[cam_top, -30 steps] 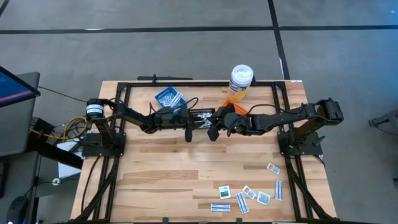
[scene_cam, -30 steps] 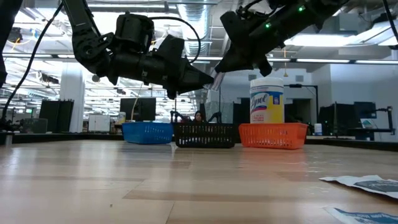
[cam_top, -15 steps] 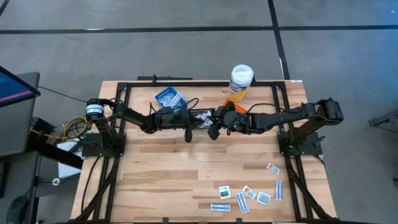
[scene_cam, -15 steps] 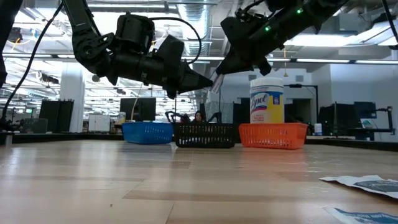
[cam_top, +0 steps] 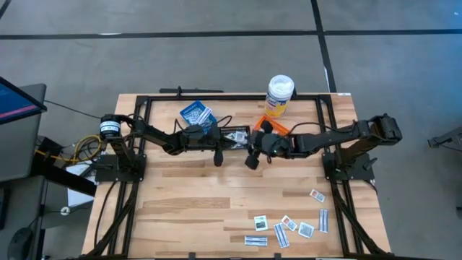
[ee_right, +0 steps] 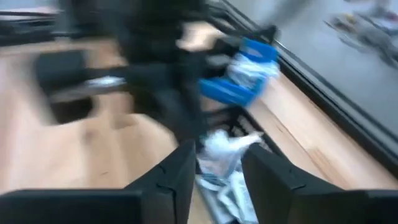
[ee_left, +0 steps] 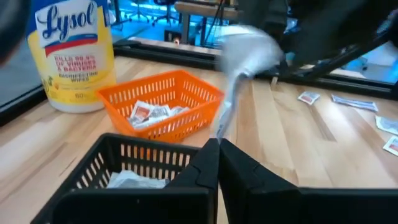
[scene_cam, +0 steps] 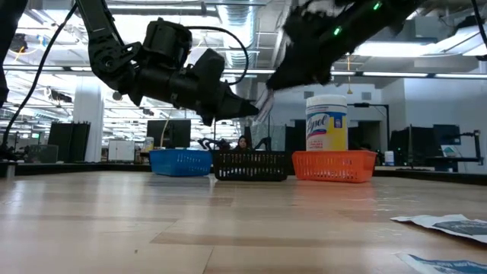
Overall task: Pick & Place First Aid Supplies
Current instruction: Put the bandage into the blue container, then put the towelette pack into the black bin
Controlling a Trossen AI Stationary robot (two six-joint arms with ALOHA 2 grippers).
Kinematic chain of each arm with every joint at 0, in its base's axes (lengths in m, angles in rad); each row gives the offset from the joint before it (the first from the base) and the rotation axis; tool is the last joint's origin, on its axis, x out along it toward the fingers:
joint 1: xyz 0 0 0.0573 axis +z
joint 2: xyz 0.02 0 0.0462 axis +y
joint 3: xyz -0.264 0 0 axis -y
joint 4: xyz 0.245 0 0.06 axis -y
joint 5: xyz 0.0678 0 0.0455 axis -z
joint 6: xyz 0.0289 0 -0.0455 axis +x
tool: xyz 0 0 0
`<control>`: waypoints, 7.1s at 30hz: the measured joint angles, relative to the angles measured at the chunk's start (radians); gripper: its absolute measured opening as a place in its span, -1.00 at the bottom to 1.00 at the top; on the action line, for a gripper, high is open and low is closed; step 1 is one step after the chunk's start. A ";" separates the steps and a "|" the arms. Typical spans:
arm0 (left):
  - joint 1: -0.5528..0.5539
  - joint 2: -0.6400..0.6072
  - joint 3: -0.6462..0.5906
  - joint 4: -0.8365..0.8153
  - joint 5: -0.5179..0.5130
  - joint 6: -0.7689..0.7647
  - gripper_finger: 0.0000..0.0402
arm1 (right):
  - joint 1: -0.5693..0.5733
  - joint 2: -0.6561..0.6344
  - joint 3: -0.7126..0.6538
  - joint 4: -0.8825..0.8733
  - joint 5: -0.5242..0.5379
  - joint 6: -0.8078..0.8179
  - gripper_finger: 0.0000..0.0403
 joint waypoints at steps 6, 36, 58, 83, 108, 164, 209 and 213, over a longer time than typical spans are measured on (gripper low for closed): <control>0.000 0.000 0.000 -0.005 0.143 0.091 -0.97 | 0.072 -0.113 0.001 -0.059 -0.011 -0.068 -0.26; 0.000 0.000 0.000 0.037 0.227 0.112 -0.97 | -0.040 -0.038 0.001 -0.046 -0.249 0.037 -0.93; 0.000 0.000 0.000 0.017 0.186 0.112 -0.97 | -0.031 -0.039 0.001 -0.037 -0.175 0.011 -0.71; 0.174 -0.040 0.000 -0.133 0.123 -0.039 -0.97 | -0.028 -0.039 0.001 -0.284 -0.137 0.123 -0.62; 0.576 -0.266 0.000 -0.931 0.241 -0.099 -0.97 | -0.027 -0.039 0.001 -0.288 -0.141 0.134 -0.62; 0.510 -0.510 -0.001 -1.067 0.082 -0.087 -0.34 | -0.027 -0.039 0.001 -0.287 -0.141 0.134 -0.62; 0.208 -0.464 -0.001 -0.928 0.079 -0.053 -0.35 | 0.049 -0.037 0.000 -0.177 -0.386 -0.239 -0.31; 0.208 -0.464 -0.001 -0.928 0.079 -0.053 -0.35 | 0.112 -0.037 0.000 -0.276 -0.433 -0.067 -0.17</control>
